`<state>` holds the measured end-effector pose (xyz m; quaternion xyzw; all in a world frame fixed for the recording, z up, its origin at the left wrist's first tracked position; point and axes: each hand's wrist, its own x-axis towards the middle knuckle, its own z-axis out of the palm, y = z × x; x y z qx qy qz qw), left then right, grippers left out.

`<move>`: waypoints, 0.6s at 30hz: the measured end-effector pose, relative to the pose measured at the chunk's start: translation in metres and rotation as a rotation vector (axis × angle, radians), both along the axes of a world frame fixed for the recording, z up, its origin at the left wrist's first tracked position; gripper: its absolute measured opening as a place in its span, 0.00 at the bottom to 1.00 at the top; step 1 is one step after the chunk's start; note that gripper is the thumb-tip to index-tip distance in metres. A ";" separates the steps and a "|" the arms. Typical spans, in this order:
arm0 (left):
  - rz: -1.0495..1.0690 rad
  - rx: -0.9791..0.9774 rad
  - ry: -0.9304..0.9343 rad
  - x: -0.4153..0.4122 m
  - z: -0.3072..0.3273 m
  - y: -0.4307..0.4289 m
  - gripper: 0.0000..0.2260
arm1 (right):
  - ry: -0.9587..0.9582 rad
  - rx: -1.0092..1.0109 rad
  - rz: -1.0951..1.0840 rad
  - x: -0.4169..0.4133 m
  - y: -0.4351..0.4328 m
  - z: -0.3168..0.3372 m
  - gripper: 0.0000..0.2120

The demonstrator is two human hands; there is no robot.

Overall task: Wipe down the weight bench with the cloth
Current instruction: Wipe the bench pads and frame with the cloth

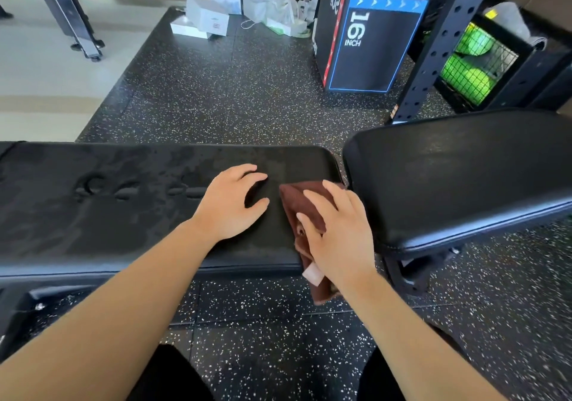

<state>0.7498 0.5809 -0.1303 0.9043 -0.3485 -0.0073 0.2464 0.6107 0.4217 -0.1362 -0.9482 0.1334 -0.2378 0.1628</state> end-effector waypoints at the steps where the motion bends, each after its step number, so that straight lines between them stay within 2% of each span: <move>1: -0.016 0.017 -0.016 -0.004 -0.001 0.008 0.26 | -0.017 -0.009 -0.008 -0.009 0.007 -0.002 0.15; 3: 0.018 0.016 -0.052 -0.010 -0.005 0.020 0.26 | -0.044 -0.017 -0.023 -0.015 0.015 -0.004 0.15; 6: 0.131 0.016 -0.064 -0.012 -0.008 0.036 0.20 | -0.041 0.000 -0.024 0.008 0.017 0.000 0.15; 11: 0.172 -0.023 -0.070 -0.012 -0.010 0.038 0.22 | 0.141 0.024 -0.045 0.058 0.019 0.012 0.17; 15: 0.180 -0.026 -0.090 -0.013 -0.012 0.038 0.22 | 0.158 0.026 -0.052 0.037 0.028 0.013 0.19; 18: 0.180 -0.036 -0.081 -0.013 -0.012 0.038 0.22 | 0.244 0.006 -0.004 0.018 0.029 0.016 0.25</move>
